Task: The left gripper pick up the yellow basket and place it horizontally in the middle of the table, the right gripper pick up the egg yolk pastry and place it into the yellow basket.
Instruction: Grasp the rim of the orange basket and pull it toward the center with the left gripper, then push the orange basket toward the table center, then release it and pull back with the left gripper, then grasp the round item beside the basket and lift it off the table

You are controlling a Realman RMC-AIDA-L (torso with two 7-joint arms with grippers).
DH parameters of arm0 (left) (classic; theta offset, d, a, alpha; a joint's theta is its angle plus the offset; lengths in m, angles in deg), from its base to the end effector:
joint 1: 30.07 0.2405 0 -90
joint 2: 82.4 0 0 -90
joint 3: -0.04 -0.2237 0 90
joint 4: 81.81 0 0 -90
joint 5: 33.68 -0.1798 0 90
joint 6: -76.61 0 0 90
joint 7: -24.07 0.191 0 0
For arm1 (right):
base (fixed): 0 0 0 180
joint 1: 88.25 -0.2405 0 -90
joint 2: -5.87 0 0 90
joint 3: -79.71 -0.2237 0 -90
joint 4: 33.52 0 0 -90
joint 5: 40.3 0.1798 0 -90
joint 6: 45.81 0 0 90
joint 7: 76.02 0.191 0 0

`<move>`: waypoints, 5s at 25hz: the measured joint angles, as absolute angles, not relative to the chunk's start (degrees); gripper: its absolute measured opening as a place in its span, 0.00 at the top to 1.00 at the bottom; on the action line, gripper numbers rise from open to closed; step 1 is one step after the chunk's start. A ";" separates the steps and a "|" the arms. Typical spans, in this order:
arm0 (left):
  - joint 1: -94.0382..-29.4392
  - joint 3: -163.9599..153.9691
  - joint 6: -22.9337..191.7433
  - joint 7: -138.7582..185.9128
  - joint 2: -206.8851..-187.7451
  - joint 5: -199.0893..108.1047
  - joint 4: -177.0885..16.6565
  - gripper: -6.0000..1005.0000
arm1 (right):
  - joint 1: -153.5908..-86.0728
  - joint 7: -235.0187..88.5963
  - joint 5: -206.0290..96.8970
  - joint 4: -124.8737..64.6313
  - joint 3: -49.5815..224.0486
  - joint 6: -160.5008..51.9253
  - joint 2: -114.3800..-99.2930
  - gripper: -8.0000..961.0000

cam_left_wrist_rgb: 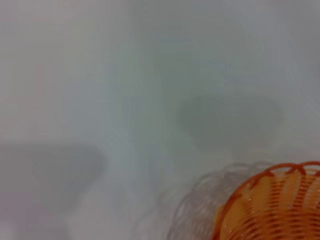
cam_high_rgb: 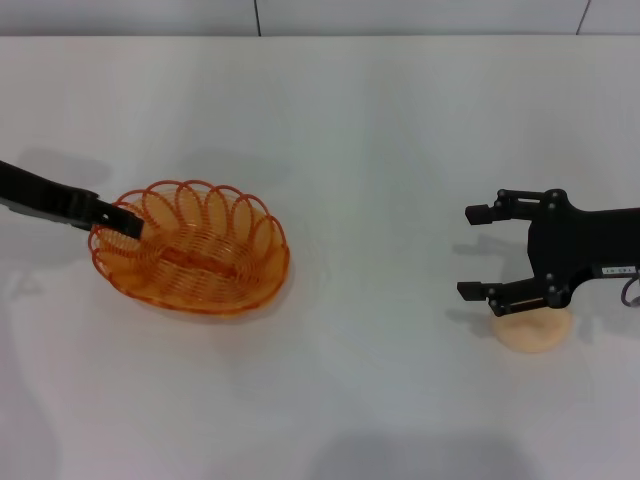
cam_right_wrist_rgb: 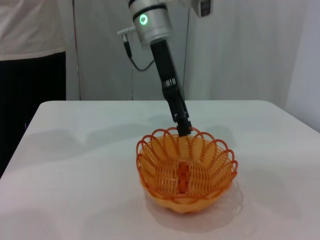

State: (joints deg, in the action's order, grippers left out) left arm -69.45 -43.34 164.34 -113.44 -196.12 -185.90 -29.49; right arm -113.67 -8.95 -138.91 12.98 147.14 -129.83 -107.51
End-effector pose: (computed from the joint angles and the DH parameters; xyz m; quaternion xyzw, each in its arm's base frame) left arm -0.2644 0.3408 0.0247 -0.8257 -0.5288 0.0661 0.1851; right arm 0.1910 0.2987 -0.0261 -0.9783 0.0089 0.1705 0.1174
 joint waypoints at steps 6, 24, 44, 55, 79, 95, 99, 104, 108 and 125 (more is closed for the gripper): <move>-70.32 -43.55 161.48 -113.46 -197.27 -187.73 -31.61 0.40 | -113.65 -9.58 -138.92 12.79 146.89 -129.76 -107.71 0.10; -69.90 -44.88 159.52 -113.21 -197.63 -188.01 -31.71 0.63 | -113.65 -9.67 -138.99 12.95 146.67 -128.94 -108.30 0.10; -68.99 -45.25 165.69 -121.47 -199.38 -178.68 -28.55 0.92 | -113.40 -9.66 -138.74 15.10 146.67 -128.95 -108.13 0.10; -70.70 -54.14 165.19 -138.02 -201.32 -178.44 -28.02 0.92 | -112.96 -11.34 -138.93 15.98 146.43 -128.80 -107.91 0.10; -70.57 -56.79 163.00 -140.44 -201.51 -175.91 -28.77 0.92 | -112.84 -12.43 -139.01 16.04 145.89 -128.51 -108.01 0.10; -69.97 -56.81 163.76 -140.56 -201.32 -175.67 -28.25 0.41 | -111.67 -12.49 -138.74 16.06 145.89 -128.52 -108.11 0.10; -69.71 -56.70 163.79 -140.42 -201.22 -175.67 -28.13 0.21 | -111.50 -12.38 -138.74 16.14 145.89 -128.57 -108.11 0.10; -68.83 -56.69 164.13 -138.25 -200.94 -175.60 -26.20 0.21 | -111.16 -12.05 -138.67 16.15 145.88 -128.79 -108.11 0.10; -66.04 -55.79 165.74 -131.46 -200.84 -171.84 -19.87 0.21 | -110.65 -11.11 -138.66 16.29 144.33 -128.89 -108.12 0.10; -56.67 -55.51 173.95 -78.09 -199.40 -148.54 -22.63 0.20 | -107.74 -8.18 -138.85 15.90 139.62 -133.31 -108.05 0.10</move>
